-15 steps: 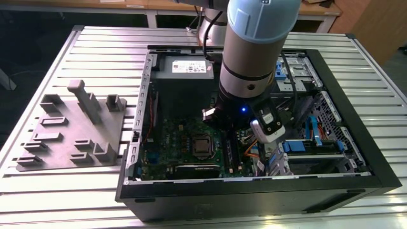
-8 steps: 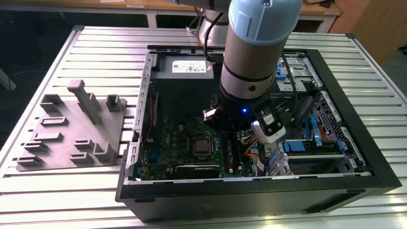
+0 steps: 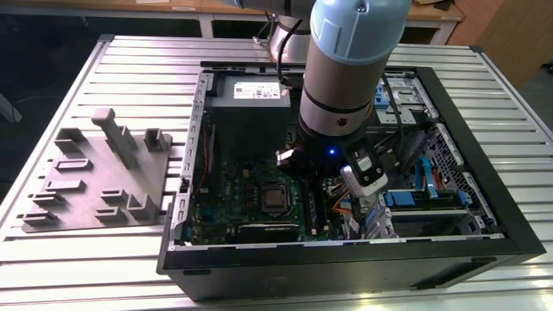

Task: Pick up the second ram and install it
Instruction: 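Insert the second ram into the second slot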

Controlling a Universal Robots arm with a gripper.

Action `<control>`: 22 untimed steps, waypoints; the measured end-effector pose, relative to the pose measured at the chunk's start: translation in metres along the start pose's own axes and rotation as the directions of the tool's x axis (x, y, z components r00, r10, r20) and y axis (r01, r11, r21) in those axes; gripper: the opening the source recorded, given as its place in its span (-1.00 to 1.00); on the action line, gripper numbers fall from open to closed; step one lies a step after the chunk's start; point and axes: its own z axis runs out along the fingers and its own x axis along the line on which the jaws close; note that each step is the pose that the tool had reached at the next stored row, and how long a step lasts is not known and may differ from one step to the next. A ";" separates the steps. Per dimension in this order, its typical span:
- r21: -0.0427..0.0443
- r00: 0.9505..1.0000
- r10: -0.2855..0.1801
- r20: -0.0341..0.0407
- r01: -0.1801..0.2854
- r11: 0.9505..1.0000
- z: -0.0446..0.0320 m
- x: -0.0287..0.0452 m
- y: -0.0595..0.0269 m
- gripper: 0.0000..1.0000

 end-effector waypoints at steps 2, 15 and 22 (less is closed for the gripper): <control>0.000 1.000 0.000 0.000 0.000 1.000 0.0012 0.0000 -0.0002 -0.77; 0.000 1.000 0.000 0.000 0.000 1.000 0.0028 0.0003 -0.0022 -0.77; 0.000 1.000 0.000 0.000 0.000 1.000 0.0038 0.0003 -0.0029 -0.77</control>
